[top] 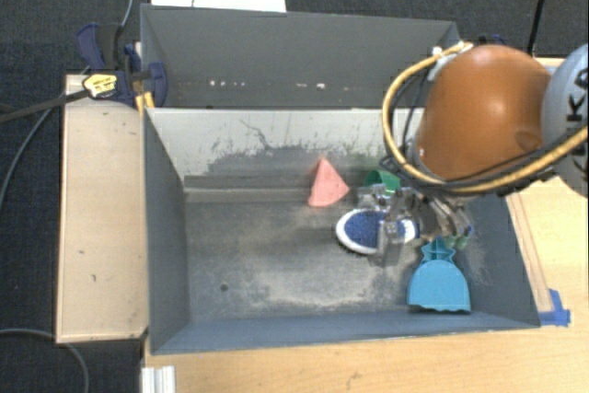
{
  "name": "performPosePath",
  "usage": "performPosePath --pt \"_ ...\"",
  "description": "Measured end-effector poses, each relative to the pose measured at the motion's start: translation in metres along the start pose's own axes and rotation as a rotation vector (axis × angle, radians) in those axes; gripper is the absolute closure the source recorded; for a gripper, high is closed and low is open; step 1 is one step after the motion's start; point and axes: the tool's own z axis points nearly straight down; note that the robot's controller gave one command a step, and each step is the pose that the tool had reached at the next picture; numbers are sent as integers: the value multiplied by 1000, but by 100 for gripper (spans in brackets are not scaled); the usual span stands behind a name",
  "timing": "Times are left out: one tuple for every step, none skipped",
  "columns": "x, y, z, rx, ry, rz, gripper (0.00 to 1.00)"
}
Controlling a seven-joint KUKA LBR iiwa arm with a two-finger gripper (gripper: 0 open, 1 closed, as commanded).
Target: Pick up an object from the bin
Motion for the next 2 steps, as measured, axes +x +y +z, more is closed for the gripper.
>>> performPosePath --pt "0 0 0 0 0 5 100" --pt "0 0 0 0 0 8 100"
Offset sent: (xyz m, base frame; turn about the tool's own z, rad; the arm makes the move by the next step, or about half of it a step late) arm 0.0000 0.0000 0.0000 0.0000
